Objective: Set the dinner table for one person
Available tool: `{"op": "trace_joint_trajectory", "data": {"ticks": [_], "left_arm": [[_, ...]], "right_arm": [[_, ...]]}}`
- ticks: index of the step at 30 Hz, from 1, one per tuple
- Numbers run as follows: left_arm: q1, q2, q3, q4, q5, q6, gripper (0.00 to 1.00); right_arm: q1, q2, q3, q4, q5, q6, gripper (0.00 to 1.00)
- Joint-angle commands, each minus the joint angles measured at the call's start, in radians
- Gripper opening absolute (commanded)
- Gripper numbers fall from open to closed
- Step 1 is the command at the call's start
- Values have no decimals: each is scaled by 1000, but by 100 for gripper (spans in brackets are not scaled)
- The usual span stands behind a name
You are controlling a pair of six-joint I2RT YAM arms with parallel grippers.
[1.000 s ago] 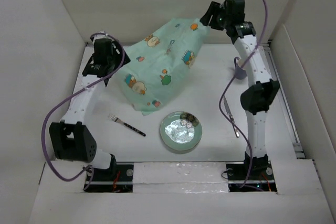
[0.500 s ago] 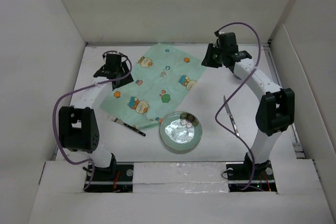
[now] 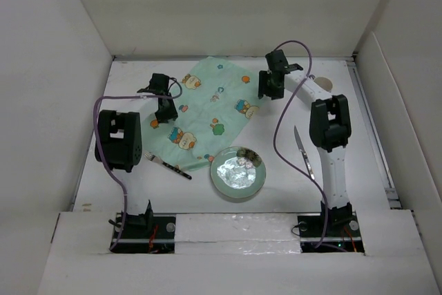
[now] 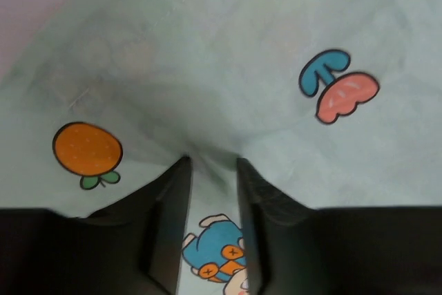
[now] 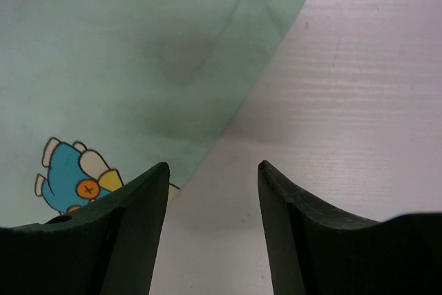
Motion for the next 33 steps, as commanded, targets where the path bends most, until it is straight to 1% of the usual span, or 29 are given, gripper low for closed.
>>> {"op": "trace_joint_trajectory", "data": {"ticks": [1,3,4,5,6,8,11,12,14,17,18,19,20,21,22,23,24,25,26,27,28,30,31,32,33], "left_arm": [[2,54,91,16,60,-4,24],[2,75,127,24,62,-7,18],[2,97,138,28,60,-7,13],[2,109,151,28,60,-8,11],[2,123,181,28,65,-10,8],[2,167,206,30,69,-14,1],[2,215,258,37,71,-25,0],[2,227,296,39,69,-27,0],[2,270,345,38,69,-30,0],[2,351,466,28,72,-42,0],[-7,379,544,15,80,-45,0],[-7,434,586,1,83,-50,0],[-17,460,633,-13,89,-59,0],[-17,486,714,-47,91,-59,0],[-29,517,744,-58,89,-62,0],[-41,525,769,-68,79,-59,0],[-41,526,804,-68,63,-54,0],[-41,526,816,-67,53,-53,0],[-50,526,830,-68,45,-50,0],[-50,525,848,-73,7,-47,0],[-41,520,864,-78,-13,-45,0],[-29,510,872,-87,-20,-42,0],[-29,509,872,-87,-20,-42,0],[-29,503,872,-97,-24,-42,1],[-18,485,856,-101,-26,-39,6]], "right_arm": [[11,22,129,-92,53,-15,59],[22,43,137,-95,49,-6,59],[22,51,137,-97,41,-2,58],[22,57,137,-98,29,6,54],[22,75,141,-103,12,8,53],[22,92,152,-127,4,21,51],[13,114,160,-143,-5,32,49],[13,117,160,-144,-6,34,48],[13,126,161,-149,-13,38,44],[13,134,154,-167,-17,40,38],[13,129,145,-167,-22,38,32],[13,125,134,-169,-23,37,26],[13,112,103,-169,-25,35,12],[13,99,79,-164,-22,34,7],[22,80,47,-158,-23,31,3],[22,62,-28,-139,-23,29,0],[22,37,-29,-120,-29,31,0],[31,-27,-132,-73,-34,31,0],[40,-61,-189,-48,-40,43,0],[41,-134,-296,-24,-46,47,0],[71,-201,-394,34,-110,72,0],[109,-326,-553,78,-149,116,0],[110,-326,-553,78,-149,116,0],[137,-352,-581,93,-161,127,0],[148,-383,-607,105,-169,141,0]]}}
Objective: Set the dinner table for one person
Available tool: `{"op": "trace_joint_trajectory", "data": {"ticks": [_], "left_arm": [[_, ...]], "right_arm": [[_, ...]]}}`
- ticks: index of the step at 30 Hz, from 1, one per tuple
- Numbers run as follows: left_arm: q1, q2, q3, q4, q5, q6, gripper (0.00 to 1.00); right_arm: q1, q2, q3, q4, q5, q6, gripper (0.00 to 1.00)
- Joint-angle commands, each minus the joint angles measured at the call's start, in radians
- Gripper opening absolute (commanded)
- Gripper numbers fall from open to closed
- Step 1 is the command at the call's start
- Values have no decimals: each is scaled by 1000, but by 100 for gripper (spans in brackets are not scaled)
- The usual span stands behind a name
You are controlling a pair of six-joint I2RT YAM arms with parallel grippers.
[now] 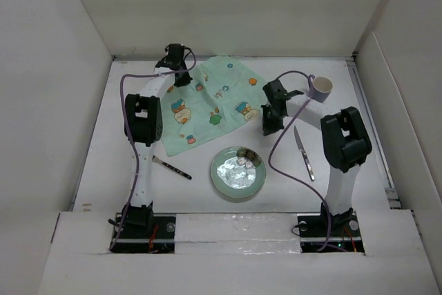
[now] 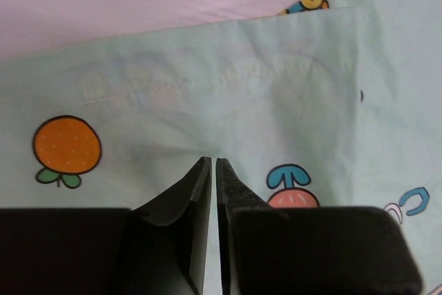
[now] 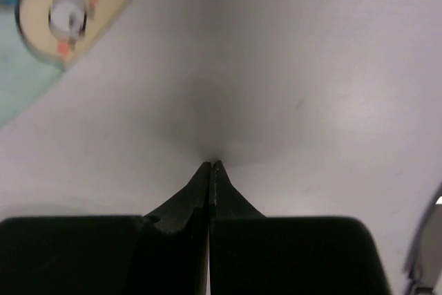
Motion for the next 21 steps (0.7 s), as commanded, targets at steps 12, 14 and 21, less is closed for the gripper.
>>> {"op": "trace_joint_trajectory", "data": {"ticks": [12,14,21], "left_arm": [[53,-573,-566,131,-107,-29,39],[53,-644,-649,174,-62,-38,40],[13,-898,-918,196,-13,-54,43]], "right_arm": [[-98,297,620,-120,222,-73,60],[-107,367,726,-206,297,-93,63],[-148,511,909,-315,270,-113,72]]}}
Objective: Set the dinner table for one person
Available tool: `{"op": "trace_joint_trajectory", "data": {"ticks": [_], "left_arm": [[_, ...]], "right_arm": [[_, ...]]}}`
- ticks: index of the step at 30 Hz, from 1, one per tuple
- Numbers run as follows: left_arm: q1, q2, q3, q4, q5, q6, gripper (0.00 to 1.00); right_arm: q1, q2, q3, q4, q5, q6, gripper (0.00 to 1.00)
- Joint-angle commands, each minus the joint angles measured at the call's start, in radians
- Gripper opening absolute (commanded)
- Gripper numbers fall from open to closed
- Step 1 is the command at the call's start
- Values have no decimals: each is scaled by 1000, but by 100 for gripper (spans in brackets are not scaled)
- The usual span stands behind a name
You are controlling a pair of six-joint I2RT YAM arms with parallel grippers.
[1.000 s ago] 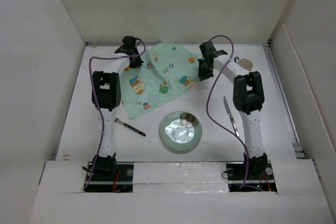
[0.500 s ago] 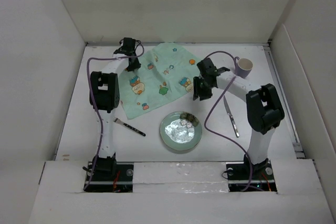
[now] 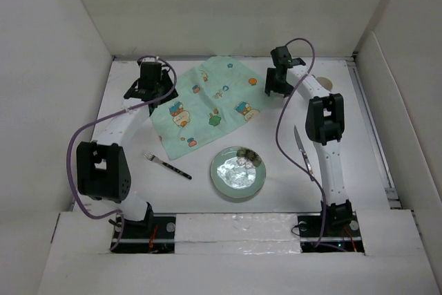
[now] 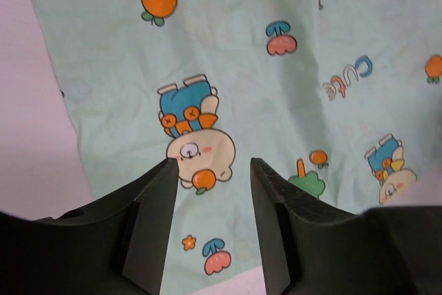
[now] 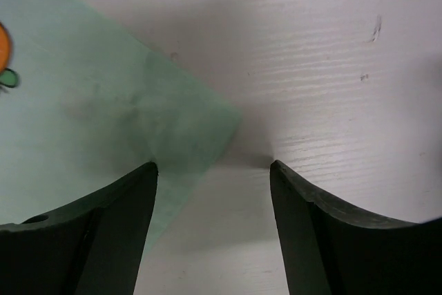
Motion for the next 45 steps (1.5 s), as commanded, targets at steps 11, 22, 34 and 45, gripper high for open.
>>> {"op": "trace_joint_trajectory", "data": {"ticks": [11,22,34,45], "left_arm": [[39,-149,-189,39,95,13,52],[39,-142,-221,13,85,9,61],[39,-47,-172,-14,-11,10,62],[39,-119,-203,9,54,-8,62]], "right_arm": [[42,55,98,-171,2,-18,24],[42,-192,-317,1,53,44,0],[16,-640,-849,234,-9,59,7],[-47,-179,-202,3,-25,-1,65]]}}
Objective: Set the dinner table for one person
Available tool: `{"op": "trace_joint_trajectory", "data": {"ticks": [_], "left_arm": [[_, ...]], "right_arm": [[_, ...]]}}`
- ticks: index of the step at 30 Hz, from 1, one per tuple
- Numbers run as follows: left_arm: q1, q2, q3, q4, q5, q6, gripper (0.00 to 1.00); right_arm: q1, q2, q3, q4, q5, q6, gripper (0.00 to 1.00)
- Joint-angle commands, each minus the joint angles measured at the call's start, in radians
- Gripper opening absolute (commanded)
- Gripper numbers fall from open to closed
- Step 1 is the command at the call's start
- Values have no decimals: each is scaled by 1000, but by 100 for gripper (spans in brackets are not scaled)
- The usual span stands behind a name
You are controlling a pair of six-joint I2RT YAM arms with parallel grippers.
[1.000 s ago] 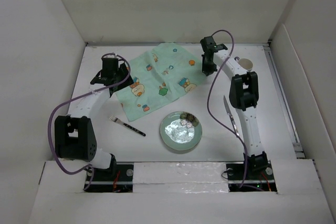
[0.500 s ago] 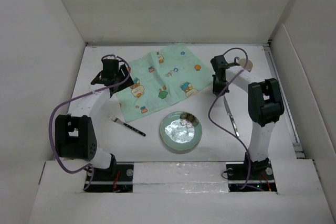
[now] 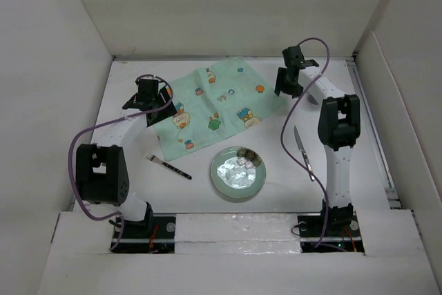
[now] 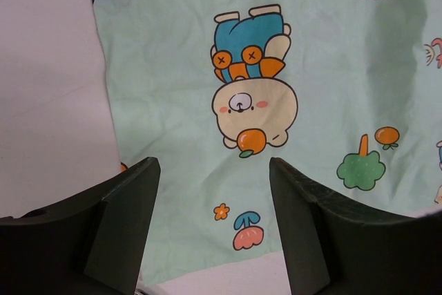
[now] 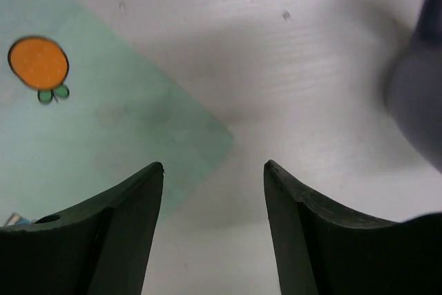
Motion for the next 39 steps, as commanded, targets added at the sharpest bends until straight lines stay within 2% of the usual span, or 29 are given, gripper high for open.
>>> {"op": "trace_joint_trajectory", "data": {"ticks": [1,5,10,11,14,18,19,20,21,25,28,32,39], "left_arm": [[-1,-90,0,14,11,-1,61],[-1,-123,-4,7,8,1,61],[-1,-115,-9,23,-7,-7,61],[-1,-109,-7,24,-10,-7,60],[-1,-81,-9,32,-32,-9,60],[-1,-35,8,11,-39,-53,58],[-1,-8,17,7,-32,-79,58],[-1,3,16,10,-27,-84,58],[-1,3,16,15,-23,-85,58],[-1,69,34,4,-16,-81,58],[-1,118,72,-16,-41,-59,58],[-1,191,140,-51,-84,-32,58],[-1,308,246,-100,-168,13,58]], "right_arm": [[-12,114,172,-127,0,-15,65],[-13,211,295,-240,-34,-17,62],[-13,202,261,-234,-97,-34,47],[-13,200,256,-242,-109,-35,36],[-13,179,204,-238,-115,-40,15],[-13,98,68,-173,-118,-35,0],[-13,6,-55,-106,-112,-14,0],[-23,-58,-99,-60,-105,11,0],[-23,-59,-100,-60,-105,11,0],[-33,-246,-407,80,-149,64,0],[-33,-361,-576,164,-172,103,0],[-42,-456,-711,232,-207,114,0],[-51,-475,-770,278,-230,80,0]]}}
